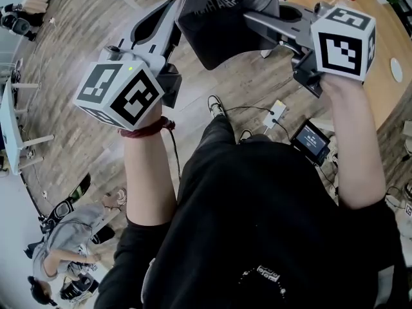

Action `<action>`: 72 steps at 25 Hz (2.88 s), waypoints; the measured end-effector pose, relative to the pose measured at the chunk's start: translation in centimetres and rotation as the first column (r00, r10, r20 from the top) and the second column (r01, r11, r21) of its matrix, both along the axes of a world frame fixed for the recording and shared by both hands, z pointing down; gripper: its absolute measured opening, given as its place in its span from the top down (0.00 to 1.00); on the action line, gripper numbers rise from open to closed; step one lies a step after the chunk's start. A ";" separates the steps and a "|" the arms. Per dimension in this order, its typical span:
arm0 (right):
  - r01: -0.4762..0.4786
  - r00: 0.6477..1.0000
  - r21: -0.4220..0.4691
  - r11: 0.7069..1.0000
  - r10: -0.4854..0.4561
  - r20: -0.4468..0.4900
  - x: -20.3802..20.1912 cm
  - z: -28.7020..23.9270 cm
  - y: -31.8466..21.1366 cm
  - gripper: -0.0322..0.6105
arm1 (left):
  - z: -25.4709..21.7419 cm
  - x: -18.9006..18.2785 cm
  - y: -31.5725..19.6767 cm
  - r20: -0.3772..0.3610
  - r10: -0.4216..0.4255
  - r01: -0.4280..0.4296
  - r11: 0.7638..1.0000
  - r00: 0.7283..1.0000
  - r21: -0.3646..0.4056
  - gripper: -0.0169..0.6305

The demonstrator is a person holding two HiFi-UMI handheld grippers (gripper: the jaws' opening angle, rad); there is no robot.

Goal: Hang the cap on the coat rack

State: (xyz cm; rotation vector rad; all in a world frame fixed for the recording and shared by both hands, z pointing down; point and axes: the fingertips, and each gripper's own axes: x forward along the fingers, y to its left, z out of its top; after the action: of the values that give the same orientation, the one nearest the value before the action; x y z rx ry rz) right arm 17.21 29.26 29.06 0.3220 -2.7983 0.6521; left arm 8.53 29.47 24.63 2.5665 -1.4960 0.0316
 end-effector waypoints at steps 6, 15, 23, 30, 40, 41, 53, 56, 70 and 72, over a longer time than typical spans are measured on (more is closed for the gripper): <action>-0.012 1.000 0.000 1.000 0.012 -0.011 -2.4 -0.4 -4.1 0.89 | -0.4 -2.3 -4.3 -0.014 0.017 -0.016 1.000 1.000 0.009 0.97; -0.060 0.998 0.005 0.998 0.060 -0.026 -5.8 -1.0 -9.4 0.89 | -0.9 -5.6 -10.2 -0.027 0.071 -0.071 0.997 0.997 0.015 0.97; -0.089 0.995 0.018 0.996 0.089 -0.040 -9.8 -1.8 -12.6 0.89 | -1.8 -9.4 -13.6 -0.030 0.113 -0.113 0.993 0.993 0.032 0.97; -0.091 0.995 0.034 0.995 0.093 -0.041 -12.9 -1.6 -13.2 0.89 | -1.4 -12.4 -14.5 -0.034 0.123 -0.121 0.992 0.992 0.044 0.97; -0.063 0.996 0.035 0.997 0.065 -0.057 -14.8 -1.2 -14.4 0.89 | -1.0 -14.6 -15.2 -0.056 0.099 -0.096 0.994 0.994 0.054 0.97; -0.057 0.997 0.034 0.998 0.058 -0.057 -15.2 -1.2 -14.6 0.89 | -1.0 -14.9 -15.4 -0.056 0.093 -0.090 0.995 0.994 0.053 0.97; 0.016 1.000 0.043 0.999 -0.015 -0.025 -18.3 -0.6 -18.3 0.89 | -0.3 -17.7 -18.5 -0.043 0.025 -0.022 0.998 0.999 0.057 0.97; 0.030 0.999 0.040 0.999 -0.029 -0.024 -18.6 -0.4 -19.8 0.89 | 0.0 -17.8 -20.1 -0.042 0.012 -0.010 0.999 0.999 0.052 0.97; 0.054 0.998 0.024 0.998 -0.053 -0.023 -17.5 -1.7 -30.7 0.89 | -1.6 -17.0 -30.7 -0.048 -0.011 0.013 0.999 0.999 0.052 0.97; 0.059 0.998 0.026 0.998 -0.058 -0.020 -17.5 -1.9 -32.2 0.89 | -1.7 -16.8 -32.2 -0.045 -0.013 0.016 0.999 0.999 0.050 0.97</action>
State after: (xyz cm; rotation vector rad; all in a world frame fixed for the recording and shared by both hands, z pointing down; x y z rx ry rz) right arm -0.25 -2.91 27.19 0.2491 -2.7883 0.5959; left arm -8.30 -2.69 22.96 2.5770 -1.5183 -0.0658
